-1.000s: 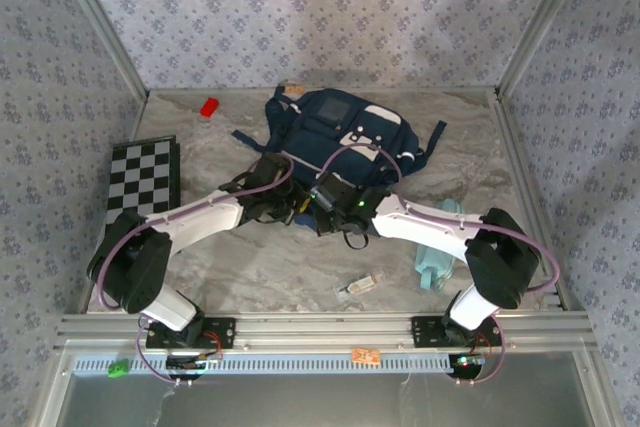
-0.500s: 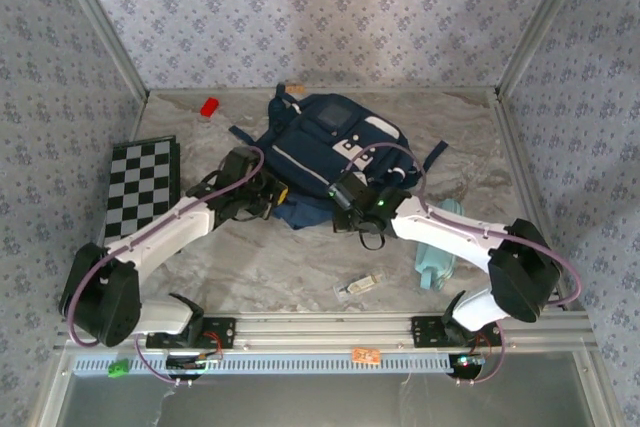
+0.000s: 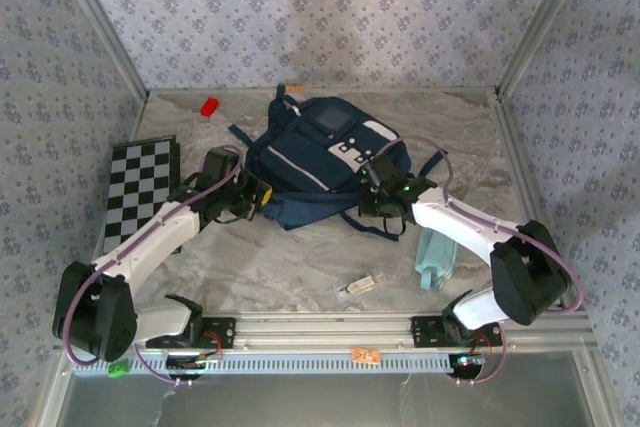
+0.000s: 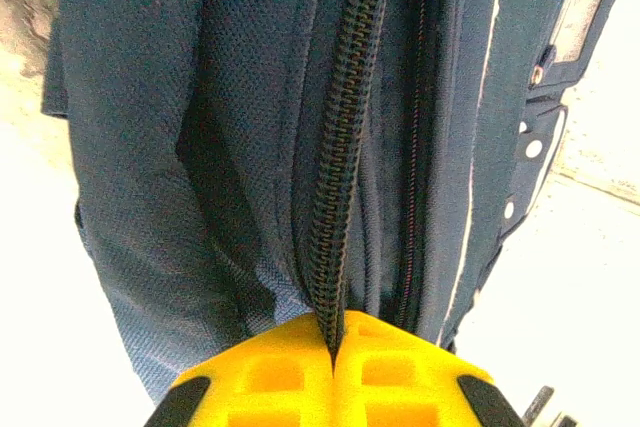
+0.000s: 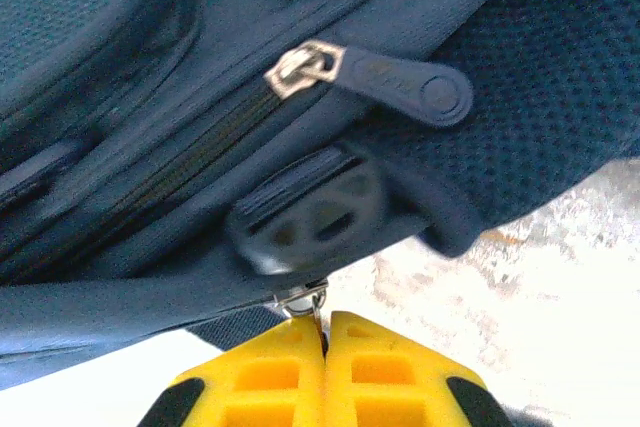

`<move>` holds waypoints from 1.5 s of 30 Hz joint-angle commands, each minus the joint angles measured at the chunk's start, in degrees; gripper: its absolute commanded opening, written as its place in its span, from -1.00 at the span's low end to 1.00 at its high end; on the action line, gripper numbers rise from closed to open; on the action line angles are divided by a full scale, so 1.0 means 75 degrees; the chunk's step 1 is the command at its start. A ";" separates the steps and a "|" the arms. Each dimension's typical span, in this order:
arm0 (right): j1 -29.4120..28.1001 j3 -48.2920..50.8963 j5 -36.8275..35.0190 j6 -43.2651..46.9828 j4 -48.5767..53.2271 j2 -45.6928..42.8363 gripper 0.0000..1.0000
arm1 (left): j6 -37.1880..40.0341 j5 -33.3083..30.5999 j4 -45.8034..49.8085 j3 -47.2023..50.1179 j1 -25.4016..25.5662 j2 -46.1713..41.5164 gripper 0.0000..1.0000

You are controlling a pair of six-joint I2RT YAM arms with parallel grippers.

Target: Pack the student bag

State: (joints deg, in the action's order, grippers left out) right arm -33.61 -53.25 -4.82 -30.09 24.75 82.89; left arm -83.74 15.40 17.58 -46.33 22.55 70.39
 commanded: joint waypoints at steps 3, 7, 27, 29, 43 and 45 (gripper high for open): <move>0.0895 -0.0008 -0.0517 0.0548 0.0430 0.0345 -1.00 | 0.0709 -0.0755 0.0372 -0.0049 -0.0681 -0.0320 -1.00; 0.0690 -0.0185 0.0188 0.0765 0.0303 0.0258 -1.00 | 0.1141 -0.0550 0.0475 -0.0220 -0.0812 -0.0090 -1.00; 0.0854 -0.2642 0.3052 0.0687 0.0822 0.1877 0.06 | 0.1463 -0.1619 0.0532 -0.0952 0.1549 0.0608 -0.01; 0.0850 -0.3015 0.2880 0.0861 0.0945 0.2291 0.06 | 0.1394 -0.1569 0.0287 -0.1128 0.1824 0.0945 -0.03; 0.0742 -0.4515 0.3182 0.1802 0.1649 0.4000 -0.13 | 0.0264 -0.1358 -0.0267 -0.0308 0.2313 0.1879 -0.26; 0.0689 -0.4481 0.3345 0.1780 0.1631 0.4009 -0.34 | 0.0320 -0.1315 -0.0235 -0.0072 0.2252 0.1884 -0.27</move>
State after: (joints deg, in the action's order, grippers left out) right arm -27.64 -85.25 17.78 -18.33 34.48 111.92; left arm -79.44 5.52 14.11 -49.78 40.07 84.49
